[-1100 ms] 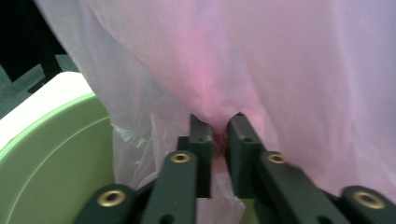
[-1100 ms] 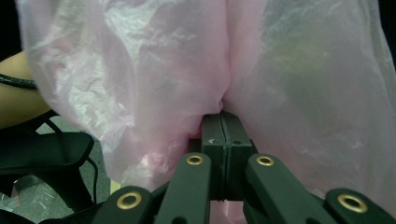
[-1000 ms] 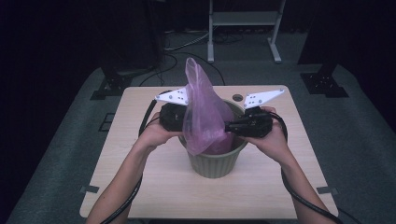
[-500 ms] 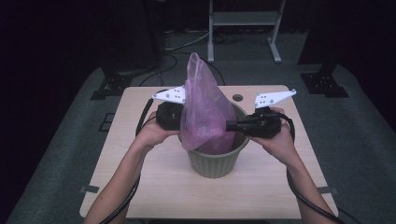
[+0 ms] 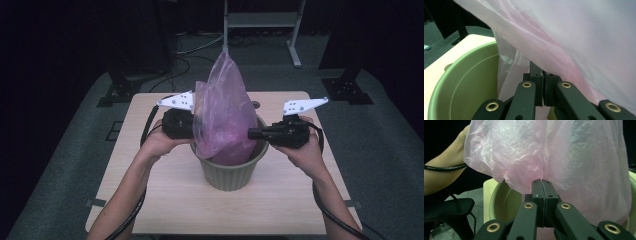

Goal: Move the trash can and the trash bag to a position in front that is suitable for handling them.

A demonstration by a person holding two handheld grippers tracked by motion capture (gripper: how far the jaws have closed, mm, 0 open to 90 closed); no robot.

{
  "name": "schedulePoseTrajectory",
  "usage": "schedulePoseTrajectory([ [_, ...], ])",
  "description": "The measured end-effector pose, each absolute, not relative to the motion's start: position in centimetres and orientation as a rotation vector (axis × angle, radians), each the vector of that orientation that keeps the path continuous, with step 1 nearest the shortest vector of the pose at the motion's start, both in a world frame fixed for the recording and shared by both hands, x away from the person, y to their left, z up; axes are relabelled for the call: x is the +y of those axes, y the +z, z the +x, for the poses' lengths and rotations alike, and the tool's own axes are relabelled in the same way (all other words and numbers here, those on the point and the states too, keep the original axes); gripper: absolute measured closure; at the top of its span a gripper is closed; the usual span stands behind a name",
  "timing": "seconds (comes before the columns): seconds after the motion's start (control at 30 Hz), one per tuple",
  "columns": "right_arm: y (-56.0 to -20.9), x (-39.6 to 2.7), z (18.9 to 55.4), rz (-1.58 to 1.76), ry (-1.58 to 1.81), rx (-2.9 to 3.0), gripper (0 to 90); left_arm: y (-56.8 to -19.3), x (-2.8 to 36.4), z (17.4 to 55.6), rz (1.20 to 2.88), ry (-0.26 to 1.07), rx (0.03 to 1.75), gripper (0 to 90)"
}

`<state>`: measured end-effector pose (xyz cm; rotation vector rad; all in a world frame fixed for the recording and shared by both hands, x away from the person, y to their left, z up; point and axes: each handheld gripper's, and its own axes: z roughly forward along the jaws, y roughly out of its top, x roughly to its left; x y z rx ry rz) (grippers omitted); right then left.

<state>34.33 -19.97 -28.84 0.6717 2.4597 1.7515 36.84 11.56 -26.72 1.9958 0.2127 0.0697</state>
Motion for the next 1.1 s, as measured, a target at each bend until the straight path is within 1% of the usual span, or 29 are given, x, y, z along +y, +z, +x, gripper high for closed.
schedulePoseTrajectory([
  [0.13, -28.9, -20.1, 34.4, 0.678, 1.765, 2.462, 90.0, -26.8, 11.8, 36.9, 1.999, 0.064, 0.217, 88.4],
  [0.17, -29.1, -20.0, 34.4, 0.644, 1.776, 2.519, 85.5, -26.9, 11.8, 36.8, 2.003, 0.066, 0.218, 88.4],
  [0.2, -29.1, -19.8, 34.4, 0.622, 1.766, 2.554, 83.4, -26.9, 11.9, 36.8, 2.008, 0.069, 0.216, 88.4],
  [0.23, -29.1, -19.8, 34.4, 0.622, 1.766, 2.554, 83.4, -26.9, 11.9, 36.8, 2.014, 0.070, 0.215, 88.4],
  [0.3, -28.6, -19.8, 34.2, 0.611, 1.747, 2.532, 72.4, -26.9, 12.1, 36.8, 2.013, 0.072, 0.215, 88.9],
  [0.33, -28.6, -19.8, 34.2, 0.611, 1.747, 2.532, 72.4, -26.8, 12.3, 36.8, 2.013, 0.075, 0.213, 88.9],
  [0.37, -28.3, -19.9, 34.3, 0.620, 1.742, 2.514, 69.4, -26.8, 12.4, 36.8, 2.015, 0.075, 0.210, 88.9],
  [0.4, -28.0, -20.0, 34.3, 0.624, 1.740, 2.497, 64.6, -26.7, 12.5, 36.7, 2.019, 0.072, 0.205, 88.9],
  [0.43, -27.6, -20.1, 34.4, 0.624, 1.749, 2.473, 61.7, -26.7, 12.5, 36.7, 2.025, 0.076, 0.202, 88.8],
  [0.47, -27.0, -20.1, 34.4, 0.618, 1.751, 2.436, 55.4, -26.6, 12.5, 36.6, 2.036, 0.077, 0.196, 88.9],
  [0.6, -26.4, -19.1, 34.5, 0.579, 1.742, 2.435, 48.4, -26.5, 11.9, 36.5, 2.046, 0.069, 0.178, 88.9],
  [0.63, -26.4, -19.1, 34.5, 0.579, 1.742, 2.435, 48.4, -26.5, 11.9, 36.5, 2.046, 0.069, 0.178, 88.9],
  [0.67, -26.2, -18.2, 34.5, 0.533, 1.733, 2.457, 47.9, -26.5, 11.7, 36.4, 2.050, 0.067, 0.173, 88.9],
  [0.7, -26.1, -17.7, 34.5, 0.518, 1.715, 2.464, 48.6, -26.5, 11.3, 36.4, 2.059, 0.063, 0.157, 88.9],
  [0.73, -26.0, -17.2, 34.5, 0.514, 1.695, 2.469, 54.6, -26.5, 11.3, 36.4, 2.059, 0.063, 0.157, 88.9],
  [0.77, -26.0, -16.8, 34.5, 0.520, 1.668, 2.486, 66.0, -26.4, 11.2, 36.3, 2.058, 0.060, 0.153, 88.9],
  [0.8, -26.0, -16.8, 34.5, 0.520, 1.668, 2.486, 66.0, -26.3, 11.1, 36.3, 2.062, 0.068, 0.153, 88.9],
  [0.87, -26.0, -16.2, 34.6, 0.541, 1.619, 2.517, 82.9, -26.3, 11.2, 36.3, 2.068, 0.076, 0.152, 88.9],
  [0.9, -26.2, -16.0, 34.7, 0.544, 1.594, 2.528, 85.8, -26.3, 11.7, 36.4, 2.068, 0.084, 0.165, 89.1],
  [0.97, -26.2, -16.1, 34.7, 0.549, 1.600, 2.525, 86.6, -26.4, 12.0, 36.5, 2.062, 0.084, 0.175, 89.1],
  [1.0, -26.2, -16.3, 34.8, 0.560, 1.610, 2.517, 88.5, -26.4, 12.3, 36.6, 2.054, 0.081, 0.190, 89.2],
  [1.1, -26.4, -17.6, 35.1, 0.630, 1.654, 2.487, 89.5, -26.5, 13.3, 36.9, 2.028, 0.077, 0.225, 89.4],
])
